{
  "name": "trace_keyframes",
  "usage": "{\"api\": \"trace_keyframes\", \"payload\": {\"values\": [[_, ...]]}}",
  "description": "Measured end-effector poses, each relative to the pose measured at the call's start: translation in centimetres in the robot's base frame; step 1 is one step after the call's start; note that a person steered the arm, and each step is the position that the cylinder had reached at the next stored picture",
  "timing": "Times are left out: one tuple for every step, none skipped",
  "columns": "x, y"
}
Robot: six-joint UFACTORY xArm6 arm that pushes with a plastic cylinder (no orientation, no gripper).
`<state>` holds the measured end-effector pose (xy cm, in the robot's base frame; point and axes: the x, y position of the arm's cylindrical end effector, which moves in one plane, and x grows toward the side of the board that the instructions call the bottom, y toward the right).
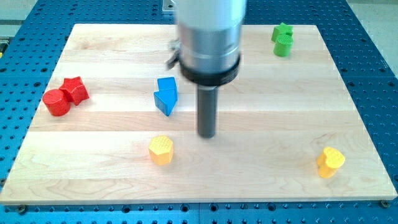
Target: Place the yellow blocks horizontal to each other
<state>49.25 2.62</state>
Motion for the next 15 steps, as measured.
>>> {"api": "trace_keyframes", "payload": {"values": [[0.3, -6.0], [2.7, -8.5], [5.0, -8.0], [3.9, -10.7], [7.5, -12.0], [7.2, -8.8], [0.8, -5.4], [-0.3, 9.3], [1.3, 23.8], [8.6, 26.0], [9.3, 18.1], [5.9, 11.9], [5.1, 5.0], [4.8, 8.7], [8.7, 11.6]]}}
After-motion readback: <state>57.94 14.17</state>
